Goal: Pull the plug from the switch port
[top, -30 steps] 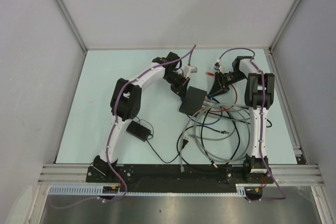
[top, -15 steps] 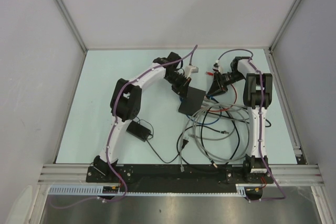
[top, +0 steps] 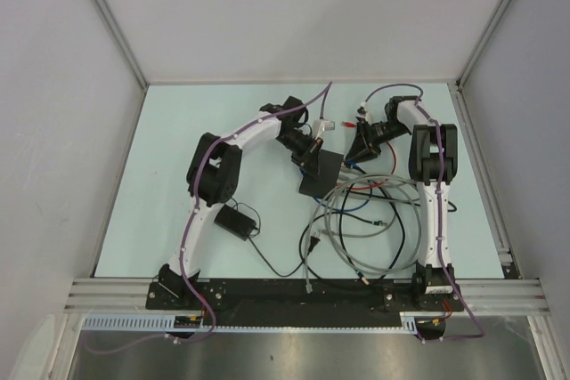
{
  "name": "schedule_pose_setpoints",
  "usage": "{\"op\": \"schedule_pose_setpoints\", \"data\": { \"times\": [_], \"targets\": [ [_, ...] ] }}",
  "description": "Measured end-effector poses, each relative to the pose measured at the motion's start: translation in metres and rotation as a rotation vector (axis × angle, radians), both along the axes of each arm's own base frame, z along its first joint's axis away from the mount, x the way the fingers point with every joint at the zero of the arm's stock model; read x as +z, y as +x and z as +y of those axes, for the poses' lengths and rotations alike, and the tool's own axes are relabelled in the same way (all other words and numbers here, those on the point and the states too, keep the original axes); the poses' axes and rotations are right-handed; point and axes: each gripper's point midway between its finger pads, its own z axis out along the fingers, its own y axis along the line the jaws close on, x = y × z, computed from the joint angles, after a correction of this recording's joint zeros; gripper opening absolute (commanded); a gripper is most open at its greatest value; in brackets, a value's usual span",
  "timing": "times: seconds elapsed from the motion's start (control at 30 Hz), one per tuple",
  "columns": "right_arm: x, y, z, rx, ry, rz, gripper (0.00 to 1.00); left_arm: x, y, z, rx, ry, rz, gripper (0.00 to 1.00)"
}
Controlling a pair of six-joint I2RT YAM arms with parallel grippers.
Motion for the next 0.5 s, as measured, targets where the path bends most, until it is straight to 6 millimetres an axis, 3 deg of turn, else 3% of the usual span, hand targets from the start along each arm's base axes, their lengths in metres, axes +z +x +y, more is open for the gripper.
{"op": "schedule_pose_setpoints", "data": {
  "times": [0.13,0.5],
  "targets": [
    [0.0014,0.0001,0.0014,-0.006,0.003,0.013,0.48,-0.0003,-0.002,-0.0014,0.002,0.004,0.007,0.0],
    [-0.0017,-0.0002,0.0048,0.036,0.004,-0.012,0.38,-0.0034,-0.0073,0.0,-0.002,0.001,0.031,0.0]
  ]
}}
